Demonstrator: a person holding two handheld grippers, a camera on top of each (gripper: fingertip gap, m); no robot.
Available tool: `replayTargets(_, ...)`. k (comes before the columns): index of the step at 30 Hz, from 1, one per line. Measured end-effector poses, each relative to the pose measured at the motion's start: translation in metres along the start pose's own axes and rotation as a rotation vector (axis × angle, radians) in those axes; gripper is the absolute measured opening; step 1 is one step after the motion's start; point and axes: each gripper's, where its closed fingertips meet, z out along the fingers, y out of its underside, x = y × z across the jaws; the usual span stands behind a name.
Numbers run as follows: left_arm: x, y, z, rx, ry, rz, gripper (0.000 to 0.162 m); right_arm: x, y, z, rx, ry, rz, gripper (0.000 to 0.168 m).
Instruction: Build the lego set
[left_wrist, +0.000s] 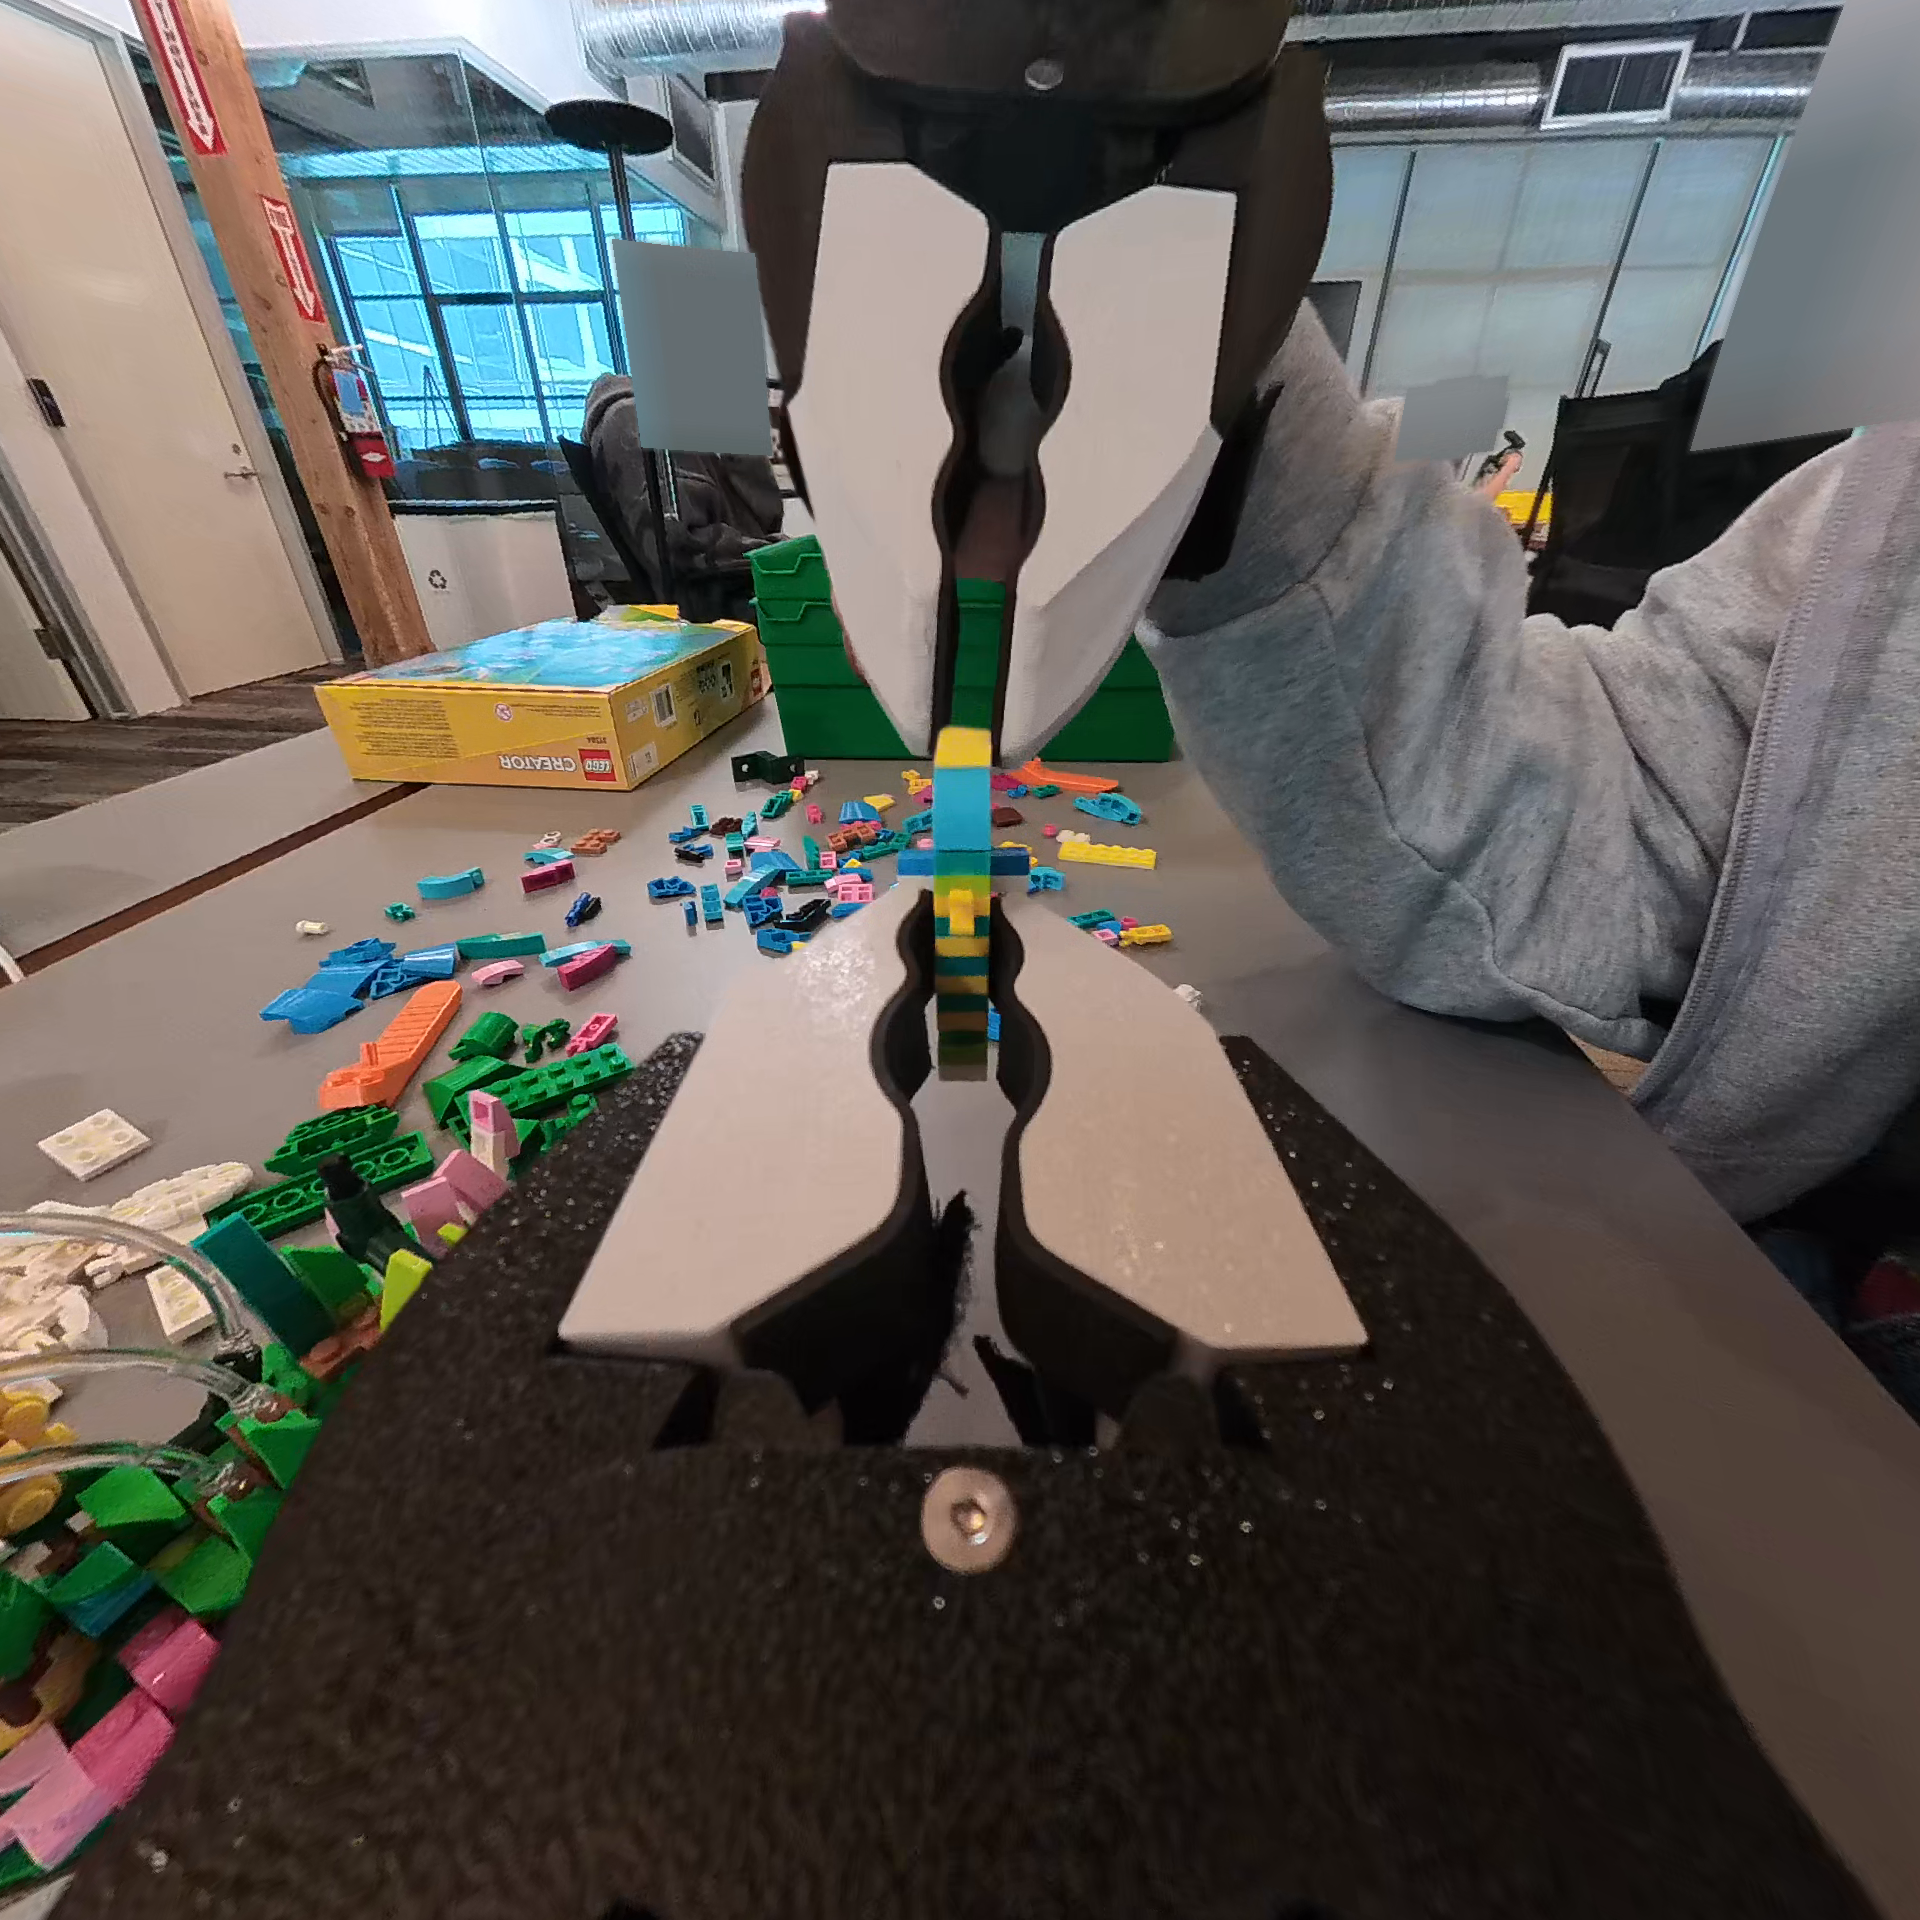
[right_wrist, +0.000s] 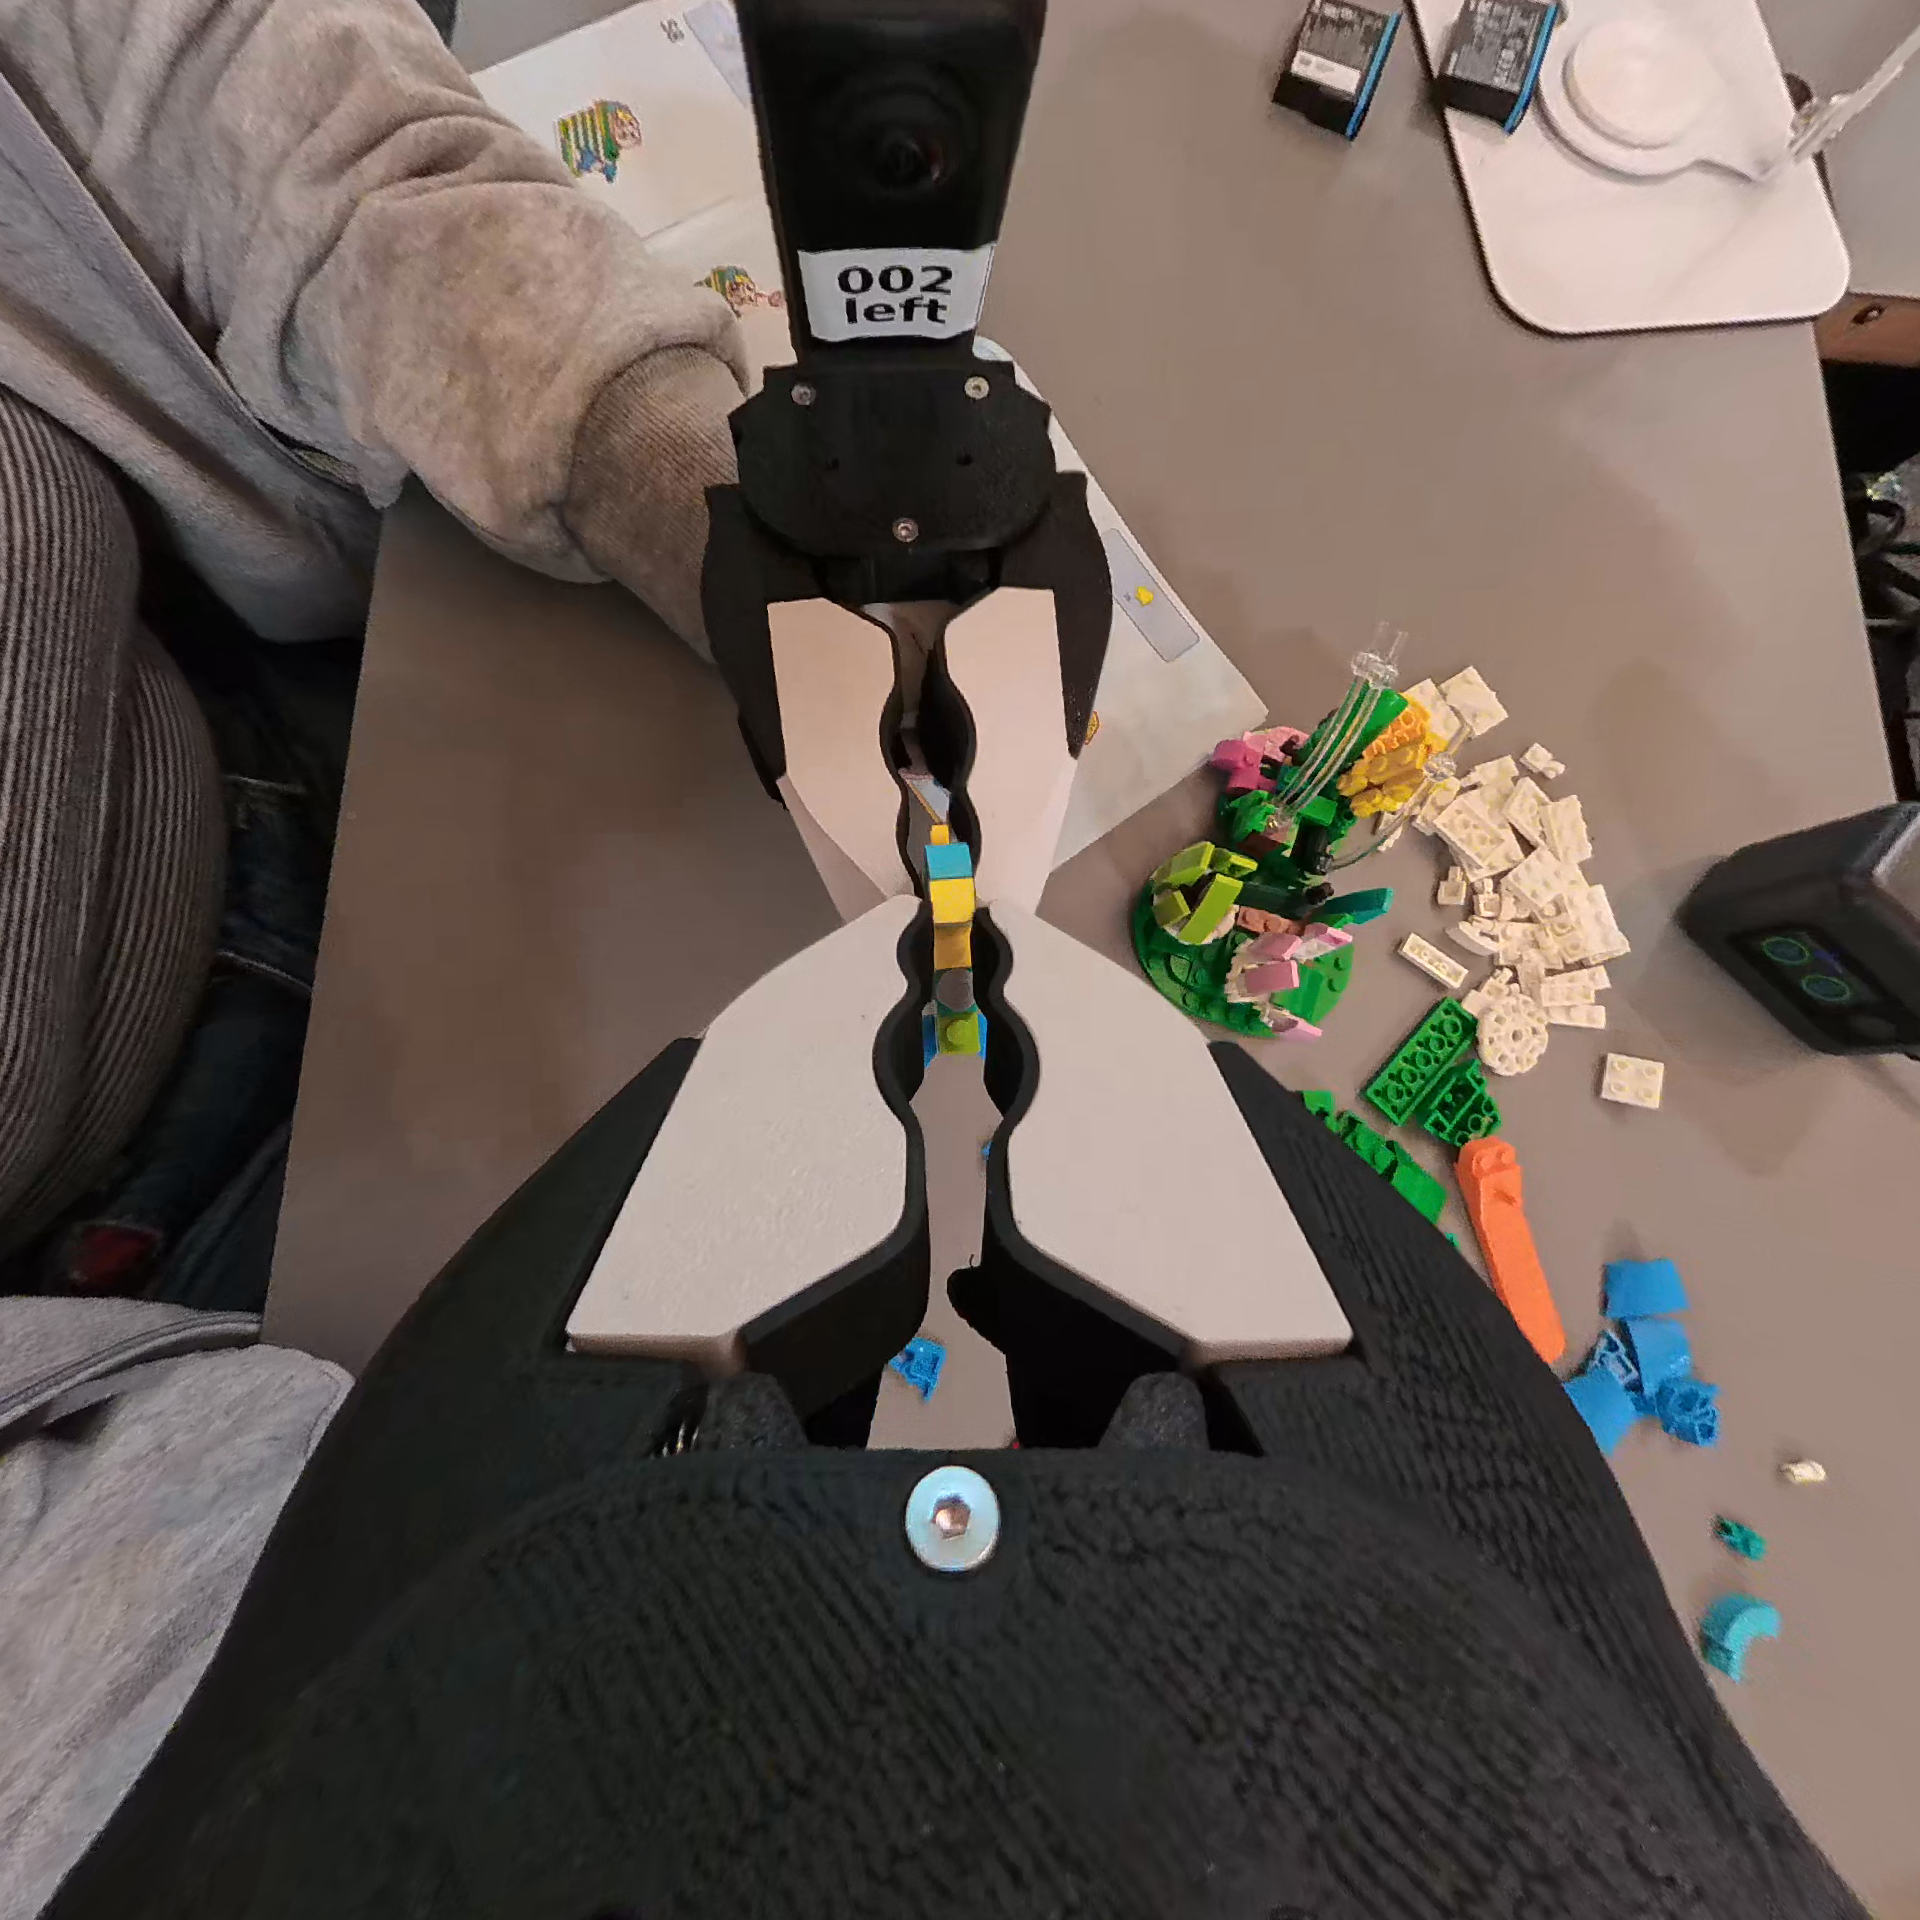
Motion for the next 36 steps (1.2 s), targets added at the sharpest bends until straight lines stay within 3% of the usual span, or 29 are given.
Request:
replayTargets(6, 0.004, 0.004, 0.002, -0.034, 0.032, -0.002, 0.008, -0.004, 0.004, 0.002, -0.043, -0.011, 0.031, 0.006)
replayTargets(17, 0.020, 0.039, 0.010, -0.314, 0.115, 0.037, 0.008, -0.020, 0.041, 0.010, -0.329, 0.021, -0.013, 0.006)
replayTargets(26, 0.020, 0.057, 0.009, -0.450, 0.122, 0.023, 0.008, -0.020, 0.055, 0.021, -0.293, -0.106, -0.005, 0.006)
replayTargets(36, 0.024, 0.072, 0.010, -0.550, 0.123, 0.063, 0.008, -0.027, 0.051, 0.043, -0.352, -0.124, -0.025, 0.005)
